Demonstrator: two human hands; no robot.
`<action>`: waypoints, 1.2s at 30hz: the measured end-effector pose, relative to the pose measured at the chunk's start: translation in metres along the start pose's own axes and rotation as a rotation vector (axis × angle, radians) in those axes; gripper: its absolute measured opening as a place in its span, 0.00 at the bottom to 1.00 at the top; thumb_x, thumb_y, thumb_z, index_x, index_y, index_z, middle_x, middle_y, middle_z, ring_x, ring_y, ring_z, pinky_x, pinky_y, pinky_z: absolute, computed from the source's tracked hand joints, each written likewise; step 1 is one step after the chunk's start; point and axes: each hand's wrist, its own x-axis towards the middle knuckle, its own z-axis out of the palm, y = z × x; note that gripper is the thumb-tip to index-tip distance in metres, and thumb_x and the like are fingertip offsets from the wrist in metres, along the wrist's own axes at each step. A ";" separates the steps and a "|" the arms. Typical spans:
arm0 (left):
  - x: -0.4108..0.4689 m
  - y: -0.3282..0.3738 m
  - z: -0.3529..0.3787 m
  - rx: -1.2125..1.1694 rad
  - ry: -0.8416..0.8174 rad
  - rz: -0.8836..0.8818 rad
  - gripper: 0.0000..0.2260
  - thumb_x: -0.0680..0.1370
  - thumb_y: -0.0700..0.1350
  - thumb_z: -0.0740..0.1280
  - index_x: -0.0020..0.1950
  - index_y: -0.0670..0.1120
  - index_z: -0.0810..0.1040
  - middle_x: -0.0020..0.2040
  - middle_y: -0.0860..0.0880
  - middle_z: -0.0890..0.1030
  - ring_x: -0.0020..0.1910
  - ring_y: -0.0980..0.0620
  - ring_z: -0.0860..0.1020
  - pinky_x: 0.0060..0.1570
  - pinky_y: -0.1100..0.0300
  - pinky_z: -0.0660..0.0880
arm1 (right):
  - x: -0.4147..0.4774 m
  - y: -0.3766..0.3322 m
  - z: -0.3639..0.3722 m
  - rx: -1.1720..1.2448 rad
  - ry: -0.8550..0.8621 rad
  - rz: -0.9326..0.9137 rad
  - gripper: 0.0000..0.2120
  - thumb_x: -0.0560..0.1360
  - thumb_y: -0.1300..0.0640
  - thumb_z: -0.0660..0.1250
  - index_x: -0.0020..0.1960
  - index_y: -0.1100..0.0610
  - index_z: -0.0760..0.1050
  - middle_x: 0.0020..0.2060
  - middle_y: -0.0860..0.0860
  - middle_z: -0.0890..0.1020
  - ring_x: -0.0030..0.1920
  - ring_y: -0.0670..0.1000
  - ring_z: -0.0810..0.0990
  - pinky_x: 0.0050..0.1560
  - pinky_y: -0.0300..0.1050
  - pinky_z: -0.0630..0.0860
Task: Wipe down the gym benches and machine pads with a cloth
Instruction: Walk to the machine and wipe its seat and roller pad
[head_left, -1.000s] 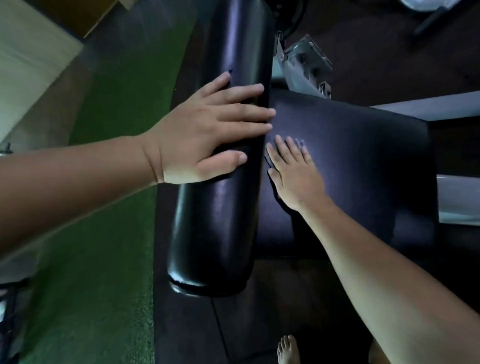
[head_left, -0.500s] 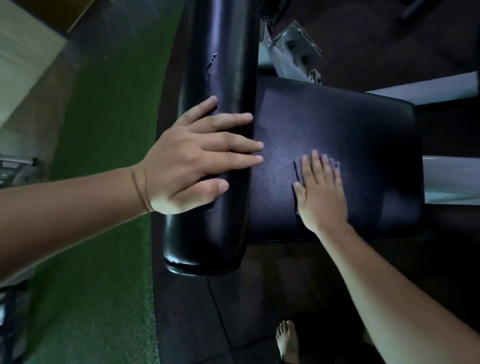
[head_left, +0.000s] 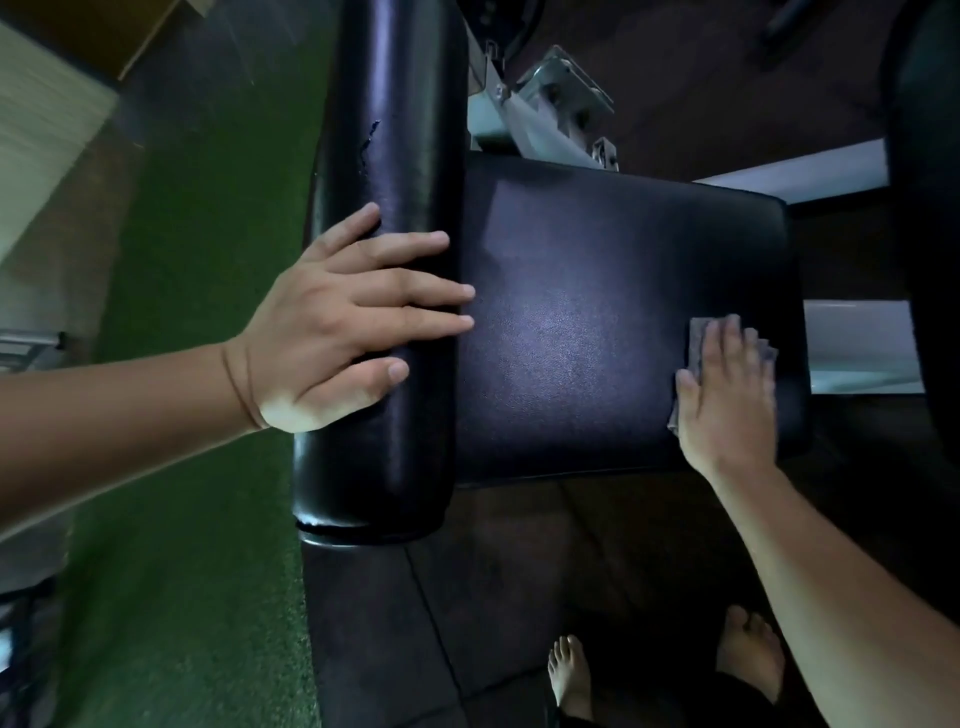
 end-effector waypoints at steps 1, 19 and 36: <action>0.000 0.000 0.000 -0.005 -0.002 -0.004 0.23 0.82 0.54 0.54 0.69 0.48 0.81 0.71 0.50 0.79 0.79 0.42 0.66 0.76 0.31 0.53 | -0.001 -0.007 0.000 0.023 0.013 0.045 0.32 0.85 0.44 0.43 0.84 0.59 0.46 0.83 0.57 0.47 0.83 0.57 0.45 0.81 0.61 0.48; 0.001 0.001 -0.001 0.001 -0.008 -0.027 0.27 0.84 0.58 0.49 0.68 0.48 0.82 0.70 0.50 0.79 0.78 0.41 0.68 0.76 0.30 0.54 | 0.017 -0.039 -0.004 0.026 0.084 0.121 0.33 0.85 0.44 0.49 0.83 0.61 0.48 0.83 0.61 0.51 0.82 0.62 0.49 0.81 0.64 0.48; 0.003 -0.002 -0.001 -0.016 -0.026 -0.031 0.28 0.85 0.60 0.48 0.67 0.48 0.82 0.70 0.50 0.79 0.78 0.40 0.69 0.75 0.29 0.54 | 0.088 -0.075 -0.009 0.006 0.036 -0.164 0.33 0.85 0.41 0.45 0.83 0.58 0.47 0.83 0.58 0.49 0.83 0.59 0.47 0.81 0.59 0.42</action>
